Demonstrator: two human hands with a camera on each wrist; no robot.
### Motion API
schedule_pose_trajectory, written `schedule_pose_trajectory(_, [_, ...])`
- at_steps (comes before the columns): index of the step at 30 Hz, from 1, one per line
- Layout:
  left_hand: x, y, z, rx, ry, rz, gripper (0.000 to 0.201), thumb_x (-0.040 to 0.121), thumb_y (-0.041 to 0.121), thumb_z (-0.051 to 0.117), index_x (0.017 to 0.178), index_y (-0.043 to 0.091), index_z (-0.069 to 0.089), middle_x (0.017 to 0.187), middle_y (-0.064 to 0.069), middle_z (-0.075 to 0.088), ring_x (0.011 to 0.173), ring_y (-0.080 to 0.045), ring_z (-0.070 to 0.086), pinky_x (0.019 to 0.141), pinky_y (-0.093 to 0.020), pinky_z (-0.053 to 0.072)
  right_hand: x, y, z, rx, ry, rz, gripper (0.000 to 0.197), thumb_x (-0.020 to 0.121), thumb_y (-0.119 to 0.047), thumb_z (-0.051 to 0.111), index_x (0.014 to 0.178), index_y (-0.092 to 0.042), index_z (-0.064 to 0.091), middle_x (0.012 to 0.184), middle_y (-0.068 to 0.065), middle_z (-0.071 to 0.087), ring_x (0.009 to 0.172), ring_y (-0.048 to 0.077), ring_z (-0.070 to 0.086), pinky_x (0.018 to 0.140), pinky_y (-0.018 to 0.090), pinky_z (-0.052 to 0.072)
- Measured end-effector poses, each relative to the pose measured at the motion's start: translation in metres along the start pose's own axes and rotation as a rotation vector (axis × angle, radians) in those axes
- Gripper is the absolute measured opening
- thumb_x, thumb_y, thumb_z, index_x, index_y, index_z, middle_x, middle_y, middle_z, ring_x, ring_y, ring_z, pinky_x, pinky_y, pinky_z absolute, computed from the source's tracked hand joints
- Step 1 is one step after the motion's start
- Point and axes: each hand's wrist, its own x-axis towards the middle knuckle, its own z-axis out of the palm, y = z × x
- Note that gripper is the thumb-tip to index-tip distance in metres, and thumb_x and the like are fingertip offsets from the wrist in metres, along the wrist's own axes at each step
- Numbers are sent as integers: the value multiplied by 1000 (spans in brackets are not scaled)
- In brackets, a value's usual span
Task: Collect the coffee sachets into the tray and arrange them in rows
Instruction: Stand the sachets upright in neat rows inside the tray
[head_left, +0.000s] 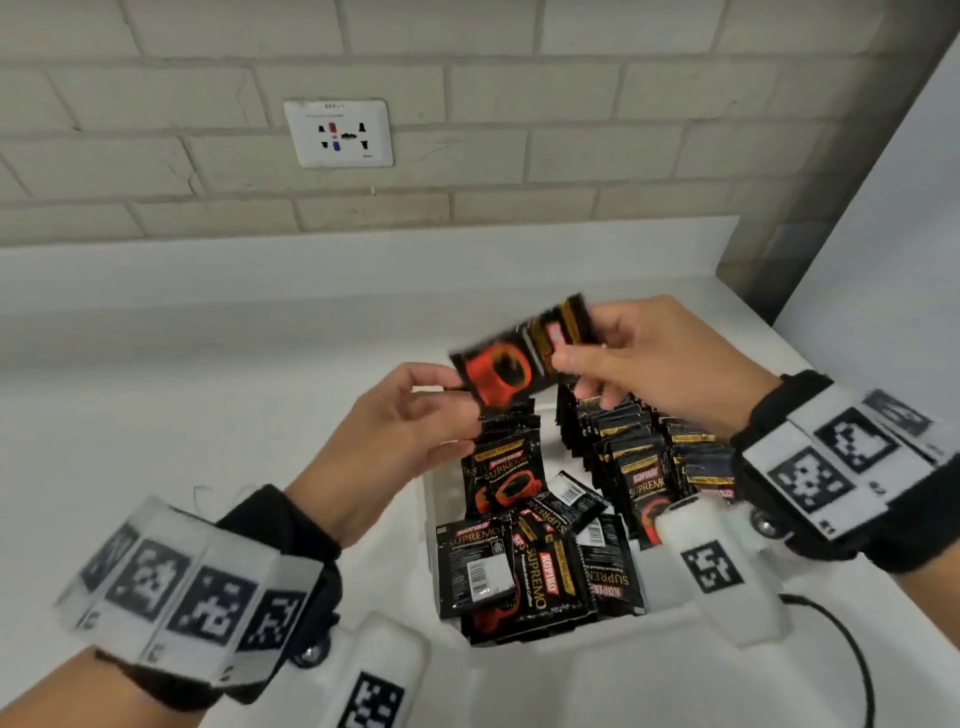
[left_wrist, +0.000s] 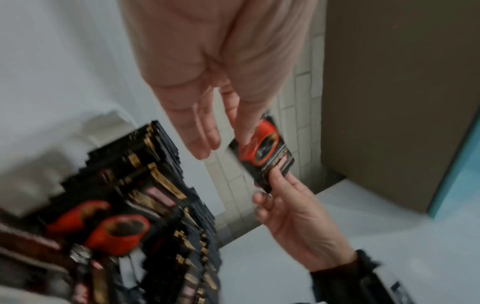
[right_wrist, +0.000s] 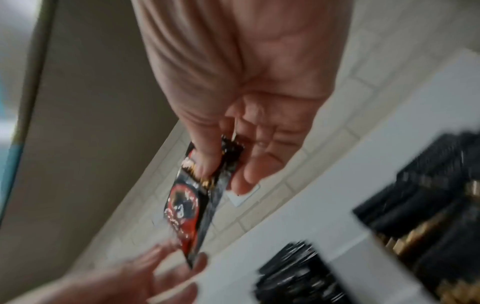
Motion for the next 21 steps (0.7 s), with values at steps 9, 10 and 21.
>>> schedule_pose_trajectory(9, [8, -18, 6, 826, -27, 107, 83, 79, 23, 71, 143, 19, 19, 139, 4, 30, 122, -7, 31, 100, -20, 27, 16, 17, 38, -893, -350, -185, 13, 87, -26, 62, 97, -18, 60, 84, -8, 50, 81, 11, 54, 77, 26, 47])
schedule_pose_trajectory(10, [11, -21, 8, 920, -31, 141, 87, 78, 26, 71, 144, 18, 15, 142, 2, 25, 128, -10, 26, 101, -20, 23, 19, 18, 43, -918, -349, -202, 12, 87, -25, 61, 97, -18, 59, 85, -8, 48, 83, 12, 54, 79, 27, 48])
schedule_pose_trajectory(21, [47, -31, 20, 1420, -132, 240, 105, 74, 41, 71, 148, 13, 0, 155, -7, 4, 143, -25, 3, 117, -37, 11, 28, 32, 48, -808, -306, -178, 16, 82, -24, 68, 82, -18, 53, 82, -3, 51, 76, 13, 49, 67, 25, 40])
